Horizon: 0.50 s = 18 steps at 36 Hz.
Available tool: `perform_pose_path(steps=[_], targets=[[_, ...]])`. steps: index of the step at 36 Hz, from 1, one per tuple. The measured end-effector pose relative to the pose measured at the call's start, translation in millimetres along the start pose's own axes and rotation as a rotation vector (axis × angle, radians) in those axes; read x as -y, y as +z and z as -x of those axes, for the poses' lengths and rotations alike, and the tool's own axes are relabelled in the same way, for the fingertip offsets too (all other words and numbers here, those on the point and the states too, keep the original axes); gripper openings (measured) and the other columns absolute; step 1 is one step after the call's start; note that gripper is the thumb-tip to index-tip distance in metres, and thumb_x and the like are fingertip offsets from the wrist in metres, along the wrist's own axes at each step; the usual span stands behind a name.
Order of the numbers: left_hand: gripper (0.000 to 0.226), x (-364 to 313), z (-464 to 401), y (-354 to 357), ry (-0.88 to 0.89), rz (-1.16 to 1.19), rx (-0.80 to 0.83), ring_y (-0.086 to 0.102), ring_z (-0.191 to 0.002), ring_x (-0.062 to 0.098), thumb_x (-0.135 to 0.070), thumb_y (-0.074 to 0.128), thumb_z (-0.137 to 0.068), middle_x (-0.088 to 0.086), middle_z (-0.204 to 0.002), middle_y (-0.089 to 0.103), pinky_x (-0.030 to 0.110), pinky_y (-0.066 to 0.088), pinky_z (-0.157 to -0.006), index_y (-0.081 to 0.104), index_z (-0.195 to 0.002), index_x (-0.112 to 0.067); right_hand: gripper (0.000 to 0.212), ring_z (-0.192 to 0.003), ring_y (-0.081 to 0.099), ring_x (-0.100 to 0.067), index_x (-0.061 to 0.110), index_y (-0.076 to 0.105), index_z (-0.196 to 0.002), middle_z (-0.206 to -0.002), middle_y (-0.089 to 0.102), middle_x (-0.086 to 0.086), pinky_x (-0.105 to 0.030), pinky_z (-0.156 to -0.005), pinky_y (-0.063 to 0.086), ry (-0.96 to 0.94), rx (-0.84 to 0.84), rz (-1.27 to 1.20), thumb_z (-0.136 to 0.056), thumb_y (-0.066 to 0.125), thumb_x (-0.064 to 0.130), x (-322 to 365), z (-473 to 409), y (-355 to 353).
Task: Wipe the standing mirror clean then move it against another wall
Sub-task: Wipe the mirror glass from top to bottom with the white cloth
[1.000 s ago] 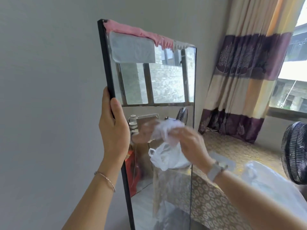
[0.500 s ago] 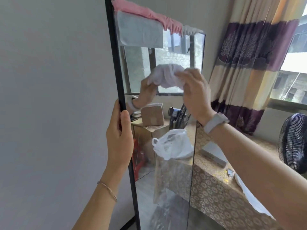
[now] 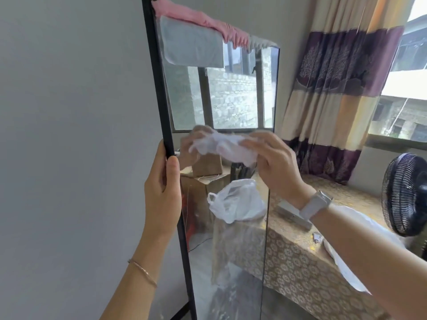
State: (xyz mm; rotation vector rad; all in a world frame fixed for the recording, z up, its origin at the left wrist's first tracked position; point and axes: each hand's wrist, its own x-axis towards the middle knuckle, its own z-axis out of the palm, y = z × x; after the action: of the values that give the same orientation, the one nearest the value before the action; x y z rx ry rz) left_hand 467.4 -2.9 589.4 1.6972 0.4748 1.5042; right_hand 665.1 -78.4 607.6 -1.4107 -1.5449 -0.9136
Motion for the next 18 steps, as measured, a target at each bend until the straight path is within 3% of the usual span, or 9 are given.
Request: perform_pose_path(steps=[2, 6, 8, 10, 12, 14, 16, 18], targets=[[0.039, 1.1, -1.5, 0.0, -0.001, 0.000, 0.011, 0.040, -0.115, -0.021, -0.022, 0.035, -0.097, -0.015, -0.137, 0.043, -0.002, 0.030, -0.094, 0.033, -0.135, -0.032, 0.035, -0.089, 0.062, -0.029, 0.005, 0.067, -0.099, -0.100, 0.065, -0.015, -0.036, -0.071, 0.055, 0.035, -0.125, -0.012, -0.084, 0.035, 0.005, 11.3, -31.4, 2.3], [0.042, -1.6, -0.9, -3.9, -0.014, 0.008, 0.056, 0.047, -0.122, -0.003, -0.023, 0.034, -0.099, -0.014, -0.134, 0.053, 0.017, 0.038, -0.103, 0.033, -0.141, -0.025, 0.034, -0.091, 0.060, -0.026, 0.012, 0.063, -0.098, -0.101, 0.066, -0.008, -0.037, -0.074, 0.054, 0.008, -0.086, -0.015, -0.081, 0.036, 0.000, 35.8, -24.4, 23.9], [0.042, -0.8, -2.0, -7.0, -0.036, 0.004, 0.042, 0.049, -0.123, 0.019, -0.024, 0.035, -0.099, 0.003, -0.132, 0.055, 0.037, 0.040, -0.105, 0.033, -0.140, -0.028, 0.037, -0.095, 0.056, -0.022, 0.019, 0.060, -0.097, -0.101, 0.067, -0.001, -0.033, -0.075, 0.052, -0.022, 0.027, -0.051, -0.078, 0.036, -0.002, 42.5, 16.4, 35.6], [0.040, 0.7, -4.0, -10.4, -0.042, -0.008, 0.021, 0.042, -0.125, 0.039, -0.026, 0.035, -0.099, 0.019, -0.135, 0.049, 0.054, 0.035, -0.105, 0.035, -0.138, -0.032, 0.043, -0.097, 0.053, -0.017, 0.023, 0.062, -0.099, -0.104, 0.066, 0.004, -0.032, -0.075, 0.053, -0.081, 0.308, -0.077, -0.077, 0.034, 0.000, 43.8, 67.5, 41.9], [0.039, 0.6, -5.1, -15.1, -0.027, -0.013, 0.007, 0.045, -0.126, 0.034, -0.025, 0.035, -0.099, 0.007, -0.138, 0.051, 0.053, 0.035, -0.106, 0.035, -0.135, -0.038, 0.043, -0.094, 0.053, -0.016, 0.027, 0.062, -0.102, -0.106, 0.064, 0.006, -0.034, -0.068, 0.055, -0.155, 0.647, -0.096, -0.075, 0.036, 0.006, 39.5, 108.7, 42.6], [0.039, 1.9, -6.6, -20.3, -0.017, -0.006, 0.040, 0.047, -0.127, 0.023, -0.023, 0.035, -0.099, -0.003, -0.138, 0.050, 0.045, 0.035, -0.108, 0.037, -0.136, -0.035, 0.042, -0.096, 0.055, -0.018, 0.028, 0.059, -0.105, -0.108, 0.062, 0.004, -0.037, -0.066, 0.056, -0.145, 0.794, -0.103, -0.075, 0.042, 0.004, 34.1, 123.5, 39.4], [0.040, 3.3, -8.2, -24.1, -0.019, -0.009, 0.077, 0.046, -0.127, 0.022, -0.023, 0.036, -0.099, 0.003, -0.138, 0.051, 0.042, 0.035, -0.109, 0.037, -0.138, -0.029, 0.043, -0.098, 0.057, -0.013, 0.026, 0.063, -0.103, -0.108, 0.064, 0.003, -0.027, -0.073, 0.055, -0.112, 0.716, -0.102, -0.074, 0.040, 0.004, 31.4, 112.6, 32.2], [0.040, 4.3, -9.4, -25.9, -0.010, -0.005, 0.076, 0.049, -0.123, 0.006, -0.021, 0.037, -0.099, -0.001, -0.137, 0.052, 0.026, 0.038, -0.107, 0.038, -0.138, -0.026, 0.043, -0.096, 0.059, -0.013, 0.022, 0.066, -0.100, -0.103, 0.066, -0.001, -0.015, -0.076, 0.048, -0.106, 0.548, -0.102, -0.073, 0.037, 0.003, 31.3, 82.3, 21.7]])
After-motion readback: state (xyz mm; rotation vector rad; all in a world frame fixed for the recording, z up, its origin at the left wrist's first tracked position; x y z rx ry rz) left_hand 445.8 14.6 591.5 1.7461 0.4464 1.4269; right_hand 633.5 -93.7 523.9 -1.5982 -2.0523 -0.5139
